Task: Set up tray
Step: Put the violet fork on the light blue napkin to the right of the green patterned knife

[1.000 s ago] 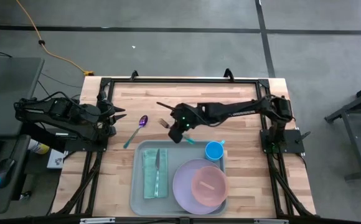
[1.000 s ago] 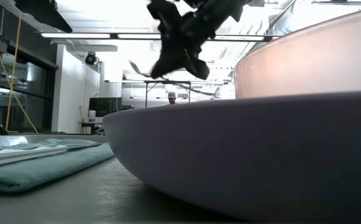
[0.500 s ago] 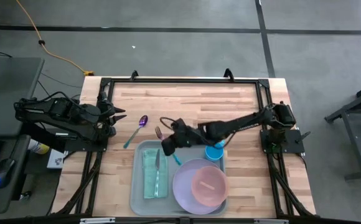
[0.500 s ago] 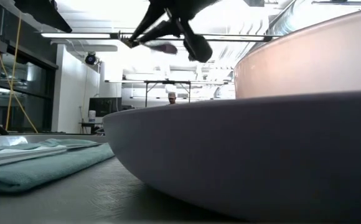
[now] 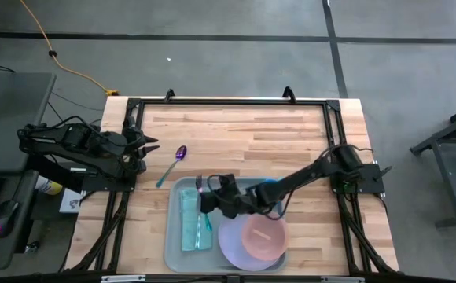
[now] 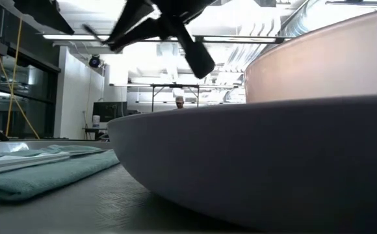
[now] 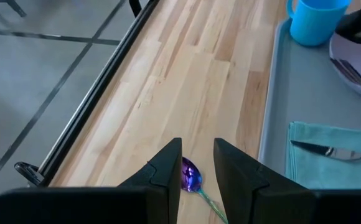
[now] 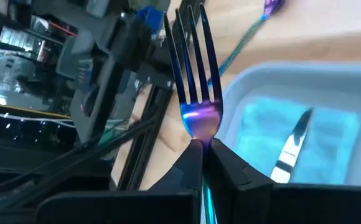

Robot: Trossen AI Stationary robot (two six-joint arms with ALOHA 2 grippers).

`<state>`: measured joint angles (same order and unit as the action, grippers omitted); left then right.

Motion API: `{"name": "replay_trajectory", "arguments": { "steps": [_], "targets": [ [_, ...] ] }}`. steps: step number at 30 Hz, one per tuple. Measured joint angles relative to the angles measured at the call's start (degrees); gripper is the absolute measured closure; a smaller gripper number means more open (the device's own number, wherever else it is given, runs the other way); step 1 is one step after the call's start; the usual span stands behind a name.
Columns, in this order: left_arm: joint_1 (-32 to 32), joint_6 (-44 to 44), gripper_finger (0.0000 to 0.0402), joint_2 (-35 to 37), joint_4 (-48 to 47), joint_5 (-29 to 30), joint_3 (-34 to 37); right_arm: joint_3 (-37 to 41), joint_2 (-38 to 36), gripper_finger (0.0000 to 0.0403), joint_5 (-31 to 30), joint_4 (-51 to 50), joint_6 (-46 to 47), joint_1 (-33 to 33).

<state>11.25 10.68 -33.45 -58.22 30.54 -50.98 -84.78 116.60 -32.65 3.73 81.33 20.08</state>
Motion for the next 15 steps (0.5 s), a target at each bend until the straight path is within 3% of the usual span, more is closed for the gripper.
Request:
{"name": "replay_trajectory", "arguments": {
  "steps": [6,15],
  "targets": [
    [0.0,0.4,0.0277,0.5,-0.9,-2.1,0.0,-8.4,6.2,0.0403,1.3,-4.0,-0.2,0.6],
    [0.0,2.6,0.0277,3.9,-2.0,-4.2,0.0,-27.3,15.3,0.0403,2.9,-26.0,2.4,0.6]
  ]
}}
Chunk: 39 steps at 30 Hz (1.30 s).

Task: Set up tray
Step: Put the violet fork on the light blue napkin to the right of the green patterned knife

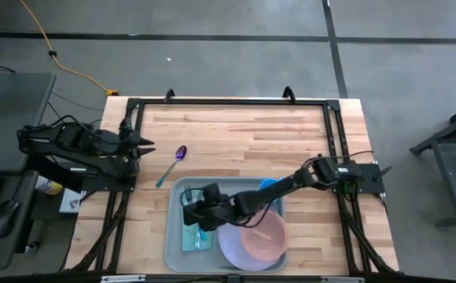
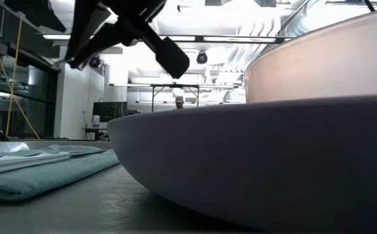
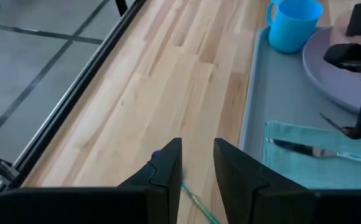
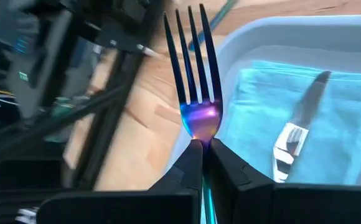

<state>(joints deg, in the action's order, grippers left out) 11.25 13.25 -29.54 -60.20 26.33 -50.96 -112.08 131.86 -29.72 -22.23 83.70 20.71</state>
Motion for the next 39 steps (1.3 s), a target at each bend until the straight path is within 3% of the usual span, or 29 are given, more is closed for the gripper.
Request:
{"name": "replay_trajectory", "arguments": {
  "steps": [5,14,21,32,39],
  "targets": [
    [0.0,0.1,0.0277,2.2,0.0,0.1,0.0,-5.8,1.3,0.0403,0.3,-10.0,0.4,0.0],
    [0.0,-2.4,0.0277,3.6,0.0,0.8,0.0,-6.4,1.3,0.0403,0.4,-16.3,7.0,-0.1],
    [0.0,-5.9,0.0277,3.6,0.0,0.8,0.0,-6.3,1.3,0.0403,5.8,-23.1,11.2,-1.6],
    [0.0,-7.4,0.0277,3.6,0.1,1.3,0.0,-6.4,4.0,0.0403,13.7,-17.0,16.5,-2.0],
    [0.0,-7.4,0.0277,3.6,0.2,1.3,0.0,-6.3,5.9,0.0403,14.8,-16.9,17.7,-2.1]
  ]
}}
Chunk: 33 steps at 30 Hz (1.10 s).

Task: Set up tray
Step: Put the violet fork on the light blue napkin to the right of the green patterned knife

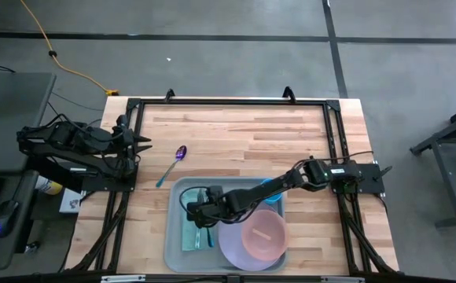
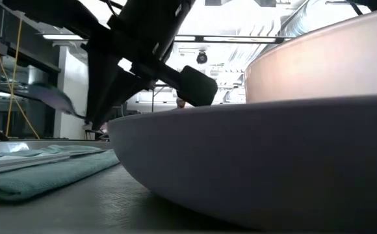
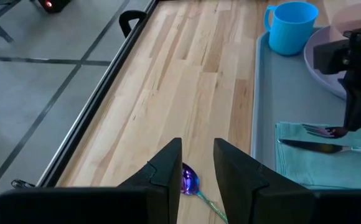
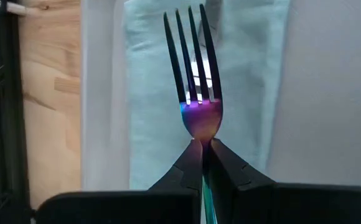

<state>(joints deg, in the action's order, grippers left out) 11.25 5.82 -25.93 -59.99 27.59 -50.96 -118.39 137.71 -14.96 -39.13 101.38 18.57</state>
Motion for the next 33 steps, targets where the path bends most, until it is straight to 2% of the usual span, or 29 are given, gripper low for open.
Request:
{"name": "replay_trajectory", "arguments": {
  "steps": [5,33],
  "targets": [
    [0.0,0.0,0.0277,0.0,0.0,-0.1,0.0,0.0,0.0,0.0403,0.0,-2.4,-0.1,-0.9],
    [0.0,0.4,0.0277,0.0,0.4,-1.6,0.0,0.1,0.1,0.0403,1.6,-2.0,1.3,-1.3]
  ]
}}
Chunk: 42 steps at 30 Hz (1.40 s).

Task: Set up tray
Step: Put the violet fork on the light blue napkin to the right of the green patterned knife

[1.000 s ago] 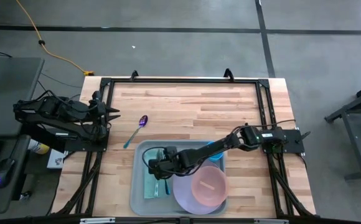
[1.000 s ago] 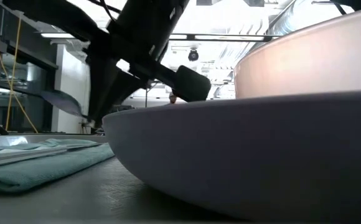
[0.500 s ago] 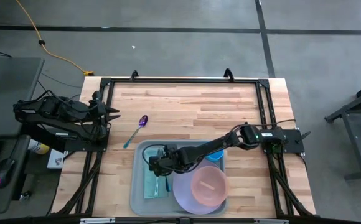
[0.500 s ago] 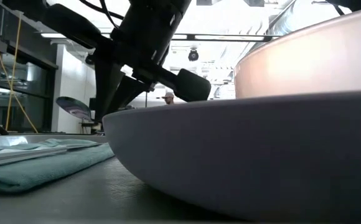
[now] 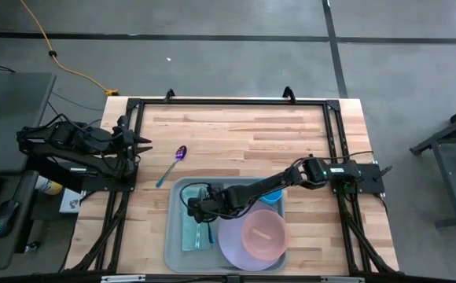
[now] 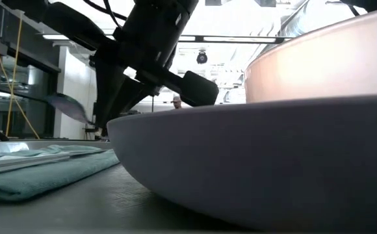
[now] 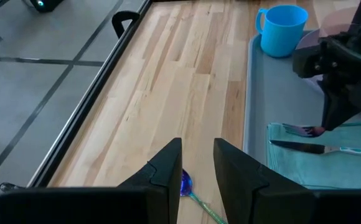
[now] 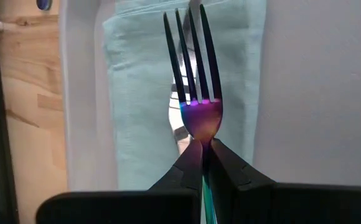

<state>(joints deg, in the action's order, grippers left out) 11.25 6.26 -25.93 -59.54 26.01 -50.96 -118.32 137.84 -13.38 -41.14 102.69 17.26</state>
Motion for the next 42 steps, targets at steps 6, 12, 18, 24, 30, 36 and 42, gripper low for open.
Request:
{"name": "replay_trajectory", "arguments": {
  "steps": [6,12,18,24,30,36,42],
  "targets": [
    [0.0,0.0,0.0277,0.0,0.0,0.0,0.0,0.0,2.2,0.0403,0.1,3.4,0.4,0.1],
    [0.0,0.0,0.0277,0.0,-0.1,-0.1,0.0,0.0,2.9,0.0403,0.4,3.2,0.6,0.1],
    [0.0,0.0,0.0277,0.0,-0.1,-0.1,0.0,0.0,2.9,0.0403,0.1,3.1,-0.1,0.1],
    [0.0,0.0,0.0277,0.0,-0.1,-0.1,0.0,0.0,2.9,0.0402,-0.1,5.3,-1.9,0.1],
    [0.0,0.0,0.0277,0.0,-0.2,-0.1,0.0,0.0,2.9,0.0398,-0.1,5.7,-2.6,0.1],
    [0.0,0.0,0.0277,0.0,-0.2,-1.1,0.0,0.0,2.9,0.0387,0.3,3.9,-1.2,0.1],
    [0.0,0.0,0.0277,0.0,-0.2,-1.1,0.0,0.0,2.9,0.04,0.4,3.3,-1.1,0.1]
  ]
}}
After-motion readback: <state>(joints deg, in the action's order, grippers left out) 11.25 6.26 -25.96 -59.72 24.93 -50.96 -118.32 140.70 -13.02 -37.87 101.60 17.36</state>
